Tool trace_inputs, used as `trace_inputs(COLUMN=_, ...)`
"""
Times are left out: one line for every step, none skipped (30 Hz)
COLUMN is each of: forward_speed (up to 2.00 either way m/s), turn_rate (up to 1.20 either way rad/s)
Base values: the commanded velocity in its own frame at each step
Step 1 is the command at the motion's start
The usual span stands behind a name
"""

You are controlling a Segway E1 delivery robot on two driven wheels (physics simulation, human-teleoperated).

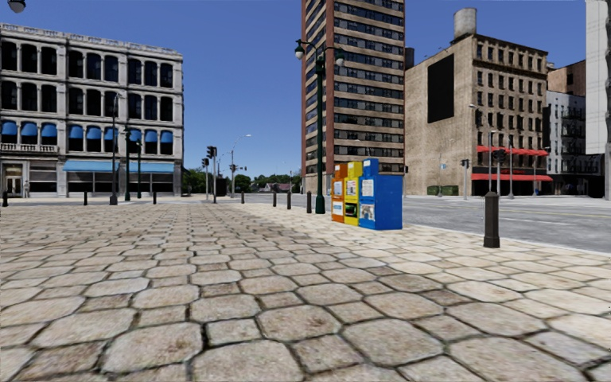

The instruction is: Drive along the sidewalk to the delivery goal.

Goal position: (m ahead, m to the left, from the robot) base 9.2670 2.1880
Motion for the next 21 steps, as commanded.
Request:
trace_inputs(forward_speed=1.80, turn_rate=0.00)
trace_inputs(forward_speed=1.80, turn_rate=0.00)
trace_inputs(forward_speed=1.80, turn_rate=0.00)
trace_inputs(forward_speed=1.80, turn_rate=0.00)
trace_inputs(forward_speed=1.80, turn_rate=0.00)
trace_inputs(forward_speed=1.80, turn_rate=0.00)
trace_inputs(forward_speed=1.80, turn_rate=0.00)
trace_inputs(forward_speed=1.80, turn_rate=0.00)
trace_inputs(forward_speed=1.80, turn_rate=0.00)
trace_inputs(forward_speed=1.80, turn_rate=0.00)
trace_inputs(forward_speed=1.80, turn_rate=0.00)
trace_inputs(forward_speed=1.80, turn_rate=0.00)
trace_inputs(forward_speed=1.80, turn_rate=0.06)
trace_inputs(forward_speed=1.80, turn_rate=0.15)
trace_inputs(forward_speed=1.80, turn_rate=0.21)
trace_inputs(forward_speed=1.80, turn_rate=0.26)
trace_inputs(forward_speed=1.80, turn_rate=0.26)
trace_inputs(forward_speed=1.80, turn_rate=0.36)
trace_inputs(forward_speed=1.80, turn_rate=0.51)
trace_inputs(forward_speed=1.80, turn_rate=0.51)
trace_inputs(forward_speed=1.80, turn_rate=0.56)
